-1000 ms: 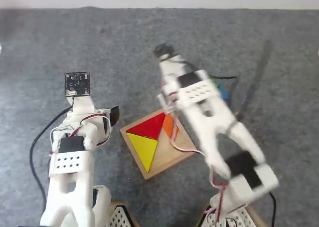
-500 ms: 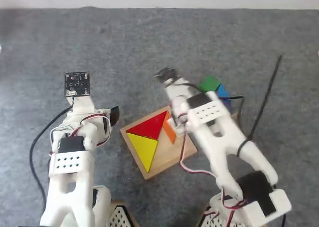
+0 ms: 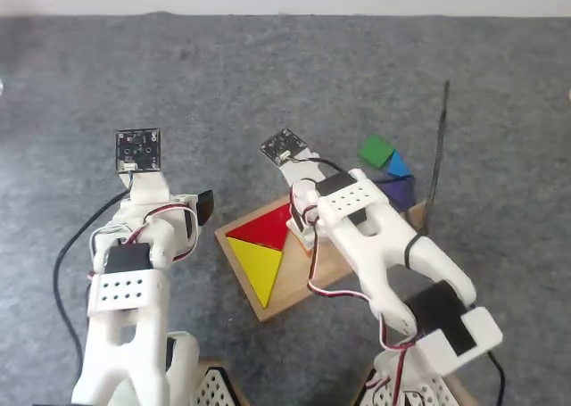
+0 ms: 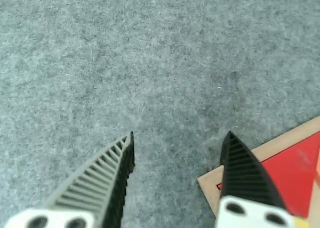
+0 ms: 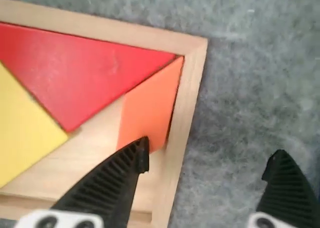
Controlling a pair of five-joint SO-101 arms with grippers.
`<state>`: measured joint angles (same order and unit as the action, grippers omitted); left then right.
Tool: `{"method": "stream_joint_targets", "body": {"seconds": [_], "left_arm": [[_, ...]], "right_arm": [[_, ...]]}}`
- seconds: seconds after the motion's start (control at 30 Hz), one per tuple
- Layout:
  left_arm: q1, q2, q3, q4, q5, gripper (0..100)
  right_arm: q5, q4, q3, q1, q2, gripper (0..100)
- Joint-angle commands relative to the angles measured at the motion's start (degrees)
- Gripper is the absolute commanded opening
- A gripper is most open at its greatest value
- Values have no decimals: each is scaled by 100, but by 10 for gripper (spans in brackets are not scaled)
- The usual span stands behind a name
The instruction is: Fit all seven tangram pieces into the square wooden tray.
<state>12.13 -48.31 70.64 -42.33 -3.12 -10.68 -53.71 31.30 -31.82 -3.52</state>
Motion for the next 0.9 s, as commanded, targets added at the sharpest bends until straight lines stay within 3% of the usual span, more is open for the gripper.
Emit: {"method": "stream_joint_targets", "body": {"seconds": [0.0, 0.27, 0.37, 0.53, 0.63, 0.77, 0.87], "left_arm": [[26, -149, -66, 88, -35, 273], [18, -149, -66, 88, -35, 273], [18, -149, -66, 88, -35, 273], [18, -149, -66, 88, -35, 273], [9, -149, -66, 88, -35, 273], [9, -149, -66, 88, -35, 273], [9, -149, -66, 88, -35, 273]], "right_arm": [[35, 110, -316, -22, -224, 364], [35, 4, -1037, 13, -453, 364], [53, -602, -1284, 277, 31, 364], [-97, -1525, -1398, 1516, 1824, 364], [-712, -1780, -1248, 2378, 2545, 364], [-1407, -1754, -897, 3336, 2791, 364], [-1741, -1719, -730, 3538, 2255, 367]]}}
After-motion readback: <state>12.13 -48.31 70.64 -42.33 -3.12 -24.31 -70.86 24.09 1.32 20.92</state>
